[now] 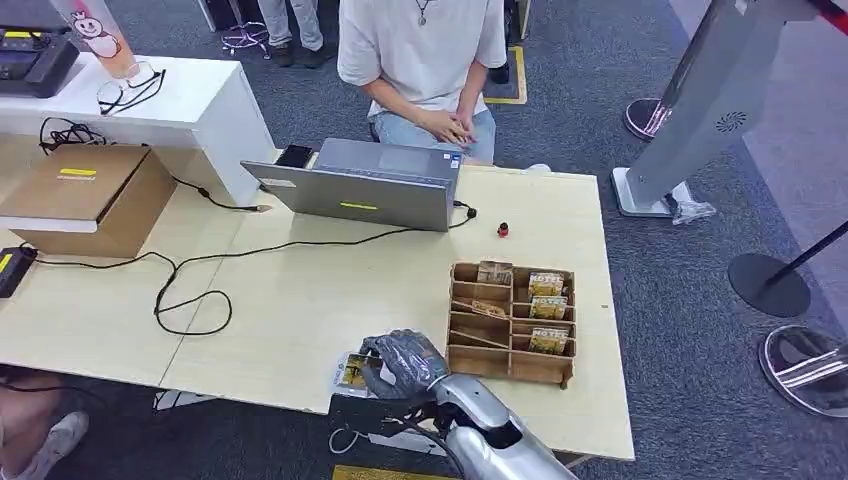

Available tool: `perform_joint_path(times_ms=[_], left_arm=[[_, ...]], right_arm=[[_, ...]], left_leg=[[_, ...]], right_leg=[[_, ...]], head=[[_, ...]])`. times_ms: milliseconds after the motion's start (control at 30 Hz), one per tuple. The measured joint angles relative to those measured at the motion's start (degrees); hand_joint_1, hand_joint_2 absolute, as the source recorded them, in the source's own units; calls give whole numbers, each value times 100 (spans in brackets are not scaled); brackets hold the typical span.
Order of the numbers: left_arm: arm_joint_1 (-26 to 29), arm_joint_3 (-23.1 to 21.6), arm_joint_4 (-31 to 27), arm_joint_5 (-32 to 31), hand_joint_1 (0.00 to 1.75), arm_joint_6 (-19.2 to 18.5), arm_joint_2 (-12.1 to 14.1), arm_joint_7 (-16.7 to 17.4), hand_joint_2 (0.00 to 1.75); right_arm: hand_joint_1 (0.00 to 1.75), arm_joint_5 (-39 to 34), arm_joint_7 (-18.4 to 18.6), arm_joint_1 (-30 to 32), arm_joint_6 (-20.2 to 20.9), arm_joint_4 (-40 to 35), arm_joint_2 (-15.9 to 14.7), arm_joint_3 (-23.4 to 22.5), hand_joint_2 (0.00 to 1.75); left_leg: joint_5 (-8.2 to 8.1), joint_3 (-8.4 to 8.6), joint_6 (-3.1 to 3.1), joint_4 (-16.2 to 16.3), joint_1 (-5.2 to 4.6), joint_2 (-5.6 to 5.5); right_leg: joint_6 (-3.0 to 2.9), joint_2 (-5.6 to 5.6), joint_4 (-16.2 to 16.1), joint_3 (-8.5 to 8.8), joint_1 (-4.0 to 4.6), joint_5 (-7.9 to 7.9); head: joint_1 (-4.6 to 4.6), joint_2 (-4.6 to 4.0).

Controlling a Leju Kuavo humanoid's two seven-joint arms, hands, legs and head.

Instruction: Pass the card to the sensor for recognition and then transmit it.

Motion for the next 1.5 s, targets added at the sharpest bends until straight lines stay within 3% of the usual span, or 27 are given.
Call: perform_joint_path(times_ms=[1500], left_arm=[[-15, -186, 44, 131, 0, 5, 4, 125, 0]], right_arm=[[175, 199, 273, -127, -107, 684, 166, -212, 175]], left_leg=[[0, 1, 0, 0, 0, 0]], right_leg=[[0, 1, 0, 0, 0, 0]], head=[[0, 0]])
